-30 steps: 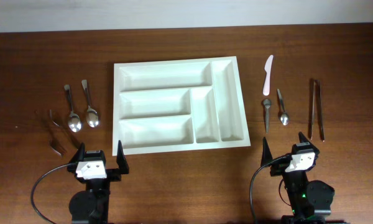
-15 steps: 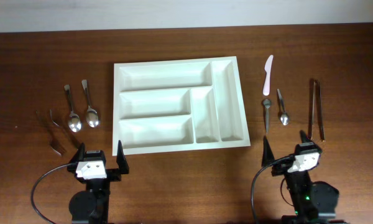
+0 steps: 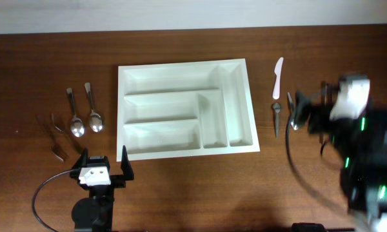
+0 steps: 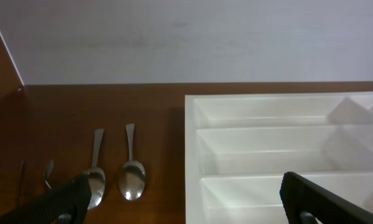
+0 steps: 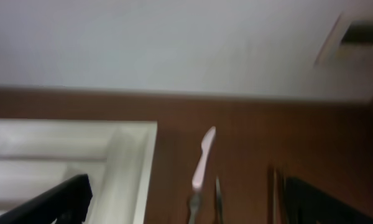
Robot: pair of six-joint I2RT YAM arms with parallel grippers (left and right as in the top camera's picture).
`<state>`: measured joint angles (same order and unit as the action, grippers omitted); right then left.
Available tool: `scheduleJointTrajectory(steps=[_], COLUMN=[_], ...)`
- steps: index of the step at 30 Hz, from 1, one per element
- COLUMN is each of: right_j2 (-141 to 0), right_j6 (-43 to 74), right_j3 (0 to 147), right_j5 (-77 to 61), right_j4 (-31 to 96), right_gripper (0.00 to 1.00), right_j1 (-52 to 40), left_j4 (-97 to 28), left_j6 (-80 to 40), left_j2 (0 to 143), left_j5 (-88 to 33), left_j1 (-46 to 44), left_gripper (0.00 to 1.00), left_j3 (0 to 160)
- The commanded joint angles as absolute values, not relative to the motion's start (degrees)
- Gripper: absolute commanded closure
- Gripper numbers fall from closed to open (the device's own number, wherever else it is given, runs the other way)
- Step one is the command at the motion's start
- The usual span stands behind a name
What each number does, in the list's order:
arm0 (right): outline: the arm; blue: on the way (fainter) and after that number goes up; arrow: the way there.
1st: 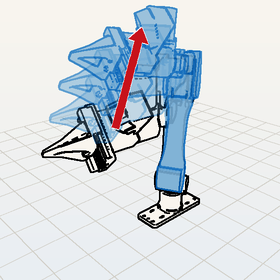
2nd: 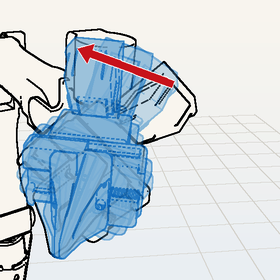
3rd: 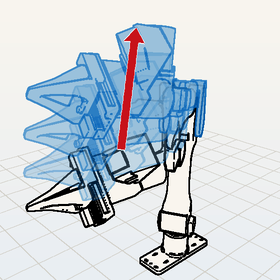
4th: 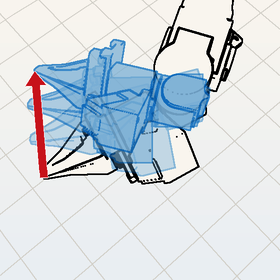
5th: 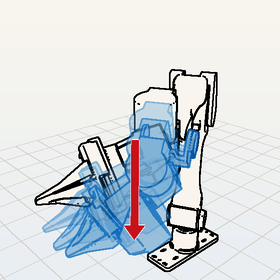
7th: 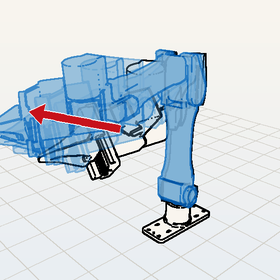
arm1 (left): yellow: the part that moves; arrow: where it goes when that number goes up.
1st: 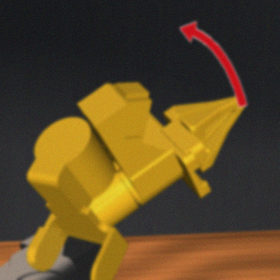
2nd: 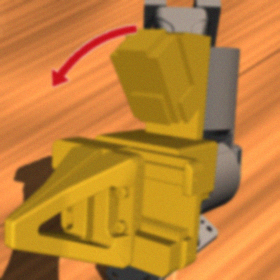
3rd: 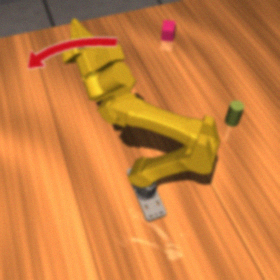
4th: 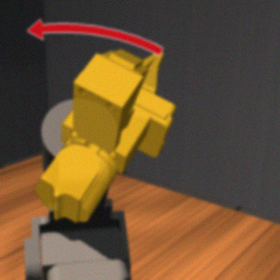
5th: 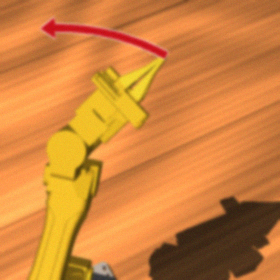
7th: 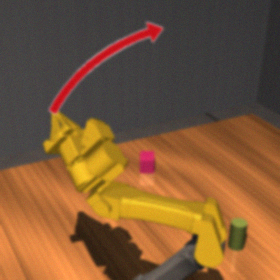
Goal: Pack container
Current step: 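Move the right gripper over the metal spoon right of the tray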
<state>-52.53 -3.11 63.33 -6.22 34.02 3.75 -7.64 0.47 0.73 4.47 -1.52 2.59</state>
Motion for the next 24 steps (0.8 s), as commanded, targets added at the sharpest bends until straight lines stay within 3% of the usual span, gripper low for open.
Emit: scheduleJointTrajectory(steps=[1, 5, 11, 13, 17, 24], right_j2=[-65.47, -81.32, -94.37, -97.71, -102.87, -110.15], right_j6=[-4.27, -4.25, -4.25, -4.23, -4.21, -4.23], right_j3=[76.16, 89.1, 93.43, 93.43, 93.41, 93.32], right_j5=[-4.16, -3.99, -5.43, -5.78, -5.78, -5.76], right_j4=[42.11, 52.49, 55.35, 56.4, 57.69, 57.93], right_gripper=[0.01, 0.01, 0.0, 0.12, 0.54, 0.54], right_j1=[3.51, 3.51, 3.51, 3.49, 3.31, 3.33], left_j4=[-7.51, -7.51, -7.51, -7.51, -7.51, -7.51], left_j6=[1.58, 1.58, 1.58, 1.58, 1.58, 1.58], left_j2=[0.3, 0.3, 0.3, 0.3, 0.3, 0.3], left_j5=[4.25, 4.25, 4.25, 4.25, 4.25, 4.25], left_j1=[-1.28, -1.28, -1.28, -1.28, -1.28, -1.28], left_gripper=[0.01, 0.01, 0.01, 0.01, 0.01, 0.01], left_j3=[2.02, 2.02, 2.02, 2.02, 2.02, 2.02])
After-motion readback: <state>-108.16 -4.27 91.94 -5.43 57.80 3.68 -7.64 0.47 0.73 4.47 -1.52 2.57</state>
